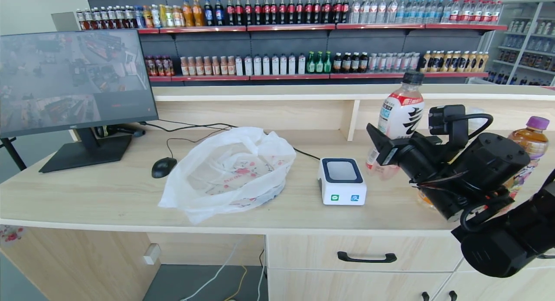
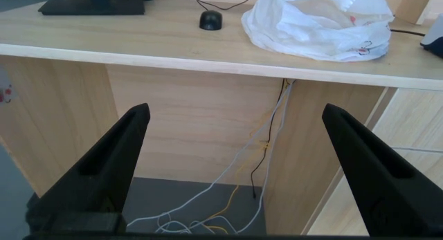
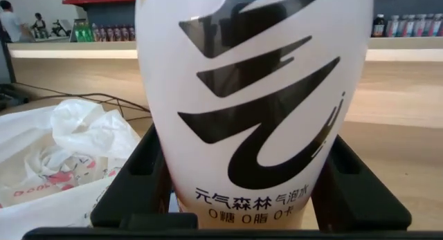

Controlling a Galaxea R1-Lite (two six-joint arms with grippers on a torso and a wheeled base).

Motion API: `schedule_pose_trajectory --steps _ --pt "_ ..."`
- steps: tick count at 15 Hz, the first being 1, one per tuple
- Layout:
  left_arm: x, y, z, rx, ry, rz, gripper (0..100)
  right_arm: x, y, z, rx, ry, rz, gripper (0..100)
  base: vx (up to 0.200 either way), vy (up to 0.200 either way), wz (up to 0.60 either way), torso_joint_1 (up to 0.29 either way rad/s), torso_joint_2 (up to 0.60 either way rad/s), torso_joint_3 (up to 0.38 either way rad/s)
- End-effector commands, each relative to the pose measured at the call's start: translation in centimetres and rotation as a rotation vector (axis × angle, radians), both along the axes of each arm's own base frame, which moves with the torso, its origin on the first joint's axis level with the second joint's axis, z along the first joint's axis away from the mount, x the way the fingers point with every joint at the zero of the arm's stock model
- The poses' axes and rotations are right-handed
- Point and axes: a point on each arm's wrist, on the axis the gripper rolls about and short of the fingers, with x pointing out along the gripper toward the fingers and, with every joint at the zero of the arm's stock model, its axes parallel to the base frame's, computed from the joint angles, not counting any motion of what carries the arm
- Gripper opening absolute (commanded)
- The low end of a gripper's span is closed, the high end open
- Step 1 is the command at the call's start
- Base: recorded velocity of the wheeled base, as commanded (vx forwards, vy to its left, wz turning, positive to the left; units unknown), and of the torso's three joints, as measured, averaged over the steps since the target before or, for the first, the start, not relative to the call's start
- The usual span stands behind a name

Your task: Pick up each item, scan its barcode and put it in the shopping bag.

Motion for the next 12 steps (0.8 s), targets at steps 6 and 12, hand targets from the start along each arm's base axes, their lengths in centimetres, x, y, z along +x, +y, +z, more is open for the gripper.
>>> schedule_pose_trajectory --steps 6,12 --pt "0.0 0.0 0.0 -0.002 0.0 0.0 100 0.2 -0.1 -0.2 -0.003 0.001 -0.007 0 0.0 0.0 0.0 0.0 0.0 0.0" --pt "0.0 0.0 0.0 -0.002 0.0 0.0 100 0.5 -1.1 -0.3 -0.004 0.003 -0.036 0 0.0 0.133 0.0 -0.002 0.0 0.002"
